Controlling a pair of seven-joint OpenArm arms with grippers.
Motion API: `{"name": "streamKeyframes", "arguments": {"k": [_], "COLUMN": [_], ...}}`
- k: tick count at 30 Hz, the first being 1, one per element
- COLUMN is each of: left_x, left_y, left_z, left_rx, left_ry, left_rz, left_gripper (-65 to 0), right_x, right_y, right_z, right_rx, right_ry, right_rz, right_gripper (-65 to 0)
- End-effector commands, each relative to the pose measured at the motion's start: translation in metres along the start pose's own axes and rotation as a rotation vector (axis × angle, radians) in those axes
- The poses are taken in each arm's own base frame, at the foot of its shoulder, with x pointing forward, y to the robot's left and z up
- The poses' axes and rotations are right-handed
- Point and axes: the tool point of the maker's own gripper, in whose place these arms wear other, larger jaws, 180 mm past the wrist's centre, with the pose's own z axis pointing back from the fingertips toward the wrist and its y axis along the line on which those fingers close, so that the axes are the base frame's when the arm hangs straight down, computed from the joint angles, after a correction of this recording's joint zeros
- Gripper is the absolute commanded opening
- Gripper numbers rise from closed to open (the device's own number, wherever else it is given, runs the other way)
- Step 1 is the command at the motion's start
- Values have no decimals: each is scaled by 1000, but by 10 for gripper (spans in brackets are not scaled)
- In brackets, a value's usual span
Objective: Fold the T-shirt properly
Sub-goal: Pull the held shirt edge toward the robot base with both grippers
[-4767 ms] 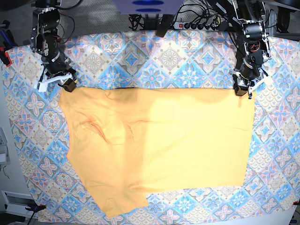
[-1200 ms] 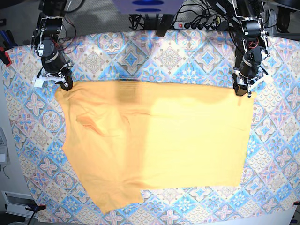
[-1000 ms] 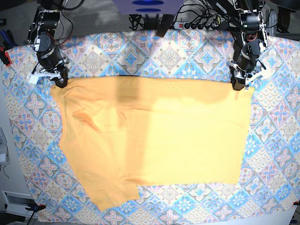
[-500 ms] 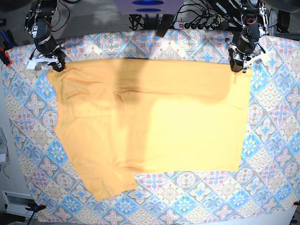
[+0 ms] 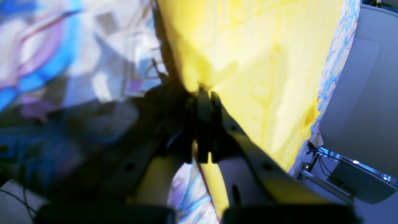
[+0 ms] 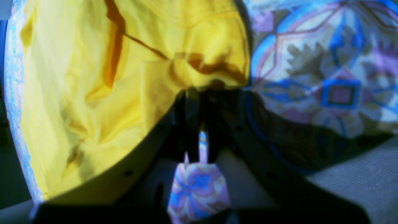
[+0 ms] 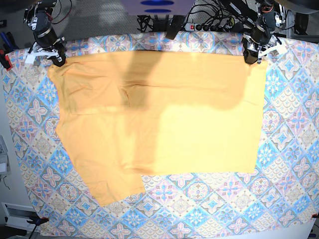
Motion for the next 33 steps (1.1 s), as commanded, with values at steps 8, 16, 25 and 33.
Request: {"name": "streamKeyframes", "arguments": {"k": [8, 16, 25, 33], "left_x": [3, -1, -6, -9], "left_y": [-3, -3, 16, 28], "left_z": [14, 26, 39, 47], "left_rx": [-11, -11, 36, 65], "left_ry": [-11, -4, 9, 17], "left_rz": [-44, -60, -61, -61], "left_gripper": [-650, -650, -650, -650], "right_x": [8, 1, -9, -15], "right_y": [-4, -12, -24, -31], "right_z": [13, 18, 28, 33], "right_rx": [23, 7, -23, -39], "right_ry": [0, 15, 41, 55], "right_rz": [46, 46, 46, 46], "right_gripper": [-646, -646, -646, -646]}}
